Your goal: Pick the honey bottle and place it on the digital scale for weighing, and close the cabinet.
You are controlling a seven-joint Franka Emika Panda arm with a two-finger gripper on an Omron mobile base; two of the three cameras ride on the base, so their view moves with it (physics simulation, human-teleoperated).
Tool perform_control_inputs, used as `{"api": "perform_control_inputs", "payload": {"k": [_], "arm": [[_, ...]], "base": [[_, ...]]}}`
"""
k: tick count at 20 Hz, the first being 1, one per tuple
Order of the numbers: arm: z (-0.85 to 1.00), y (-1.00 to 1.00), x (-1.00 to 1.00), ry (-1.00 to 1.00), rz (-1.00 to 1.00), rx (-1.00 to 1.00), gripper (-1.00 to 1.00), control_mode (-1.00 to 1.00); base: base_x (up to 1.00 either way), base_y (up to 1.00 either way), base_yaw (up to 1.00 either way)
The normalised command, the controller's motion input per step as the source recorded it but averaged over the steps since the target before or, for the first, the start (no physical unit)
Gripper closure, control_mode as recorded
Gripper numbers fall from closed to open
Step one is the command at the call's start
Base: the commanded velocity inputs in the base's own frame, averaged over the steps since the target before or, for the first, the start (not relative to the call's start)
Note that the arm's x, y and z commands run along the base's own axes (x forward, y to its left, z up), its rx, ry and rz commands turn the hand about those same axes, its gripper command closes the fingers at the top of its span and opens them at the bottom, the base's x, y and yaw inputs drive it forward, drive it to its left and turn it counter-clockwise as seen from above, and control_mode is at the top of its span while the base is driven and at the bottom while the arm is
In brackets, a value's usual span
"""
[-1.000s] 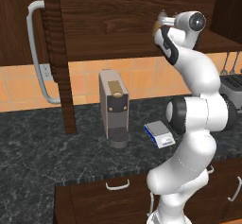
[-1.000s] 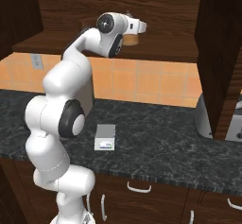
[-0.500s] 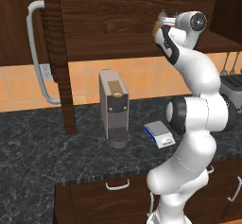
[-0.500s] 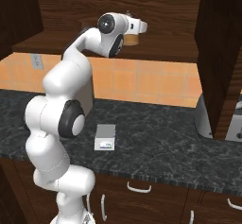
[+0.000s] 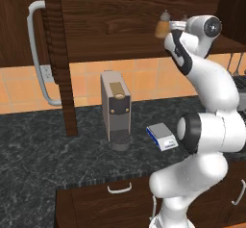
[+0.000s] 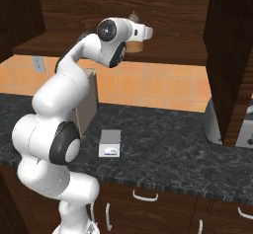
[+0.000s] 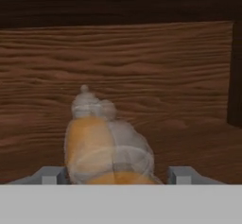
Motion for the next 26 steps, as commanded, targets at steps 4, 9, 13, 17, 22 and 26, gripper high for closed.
{"api": "perform_control_inputs", "payload": {"k": [4,9,13,17,22,26], "arm": [[-0.1,-0.04,-1.0,-0.04,0.24,0.0,1.0,-1.0],[-0.04,0.0,-1.0,0.0,0.41,0.0,1.0,-1.0],[-0.51,0.0,-0.89,0.01,0.48,-0.06,1.0,-1.0],[-0.69,0.01,-0.7,0.05,0.47,-0.12,1.0,-1.0],[-0.82,0.03,-0.29,0.08,0.4,-0.09,1.0,-1.0],[-0.89,0.12,-0.02,0.0,0.34,-0.08,1.0,-1.0]], "base": [[0.0,0.0,0.0],[0.0,0.0,0.0],[0.0,0.0,0.0],[0.0,0.0,0.0],[0.0,0.0,0.0],[0.0,0.0,0.0]]}}
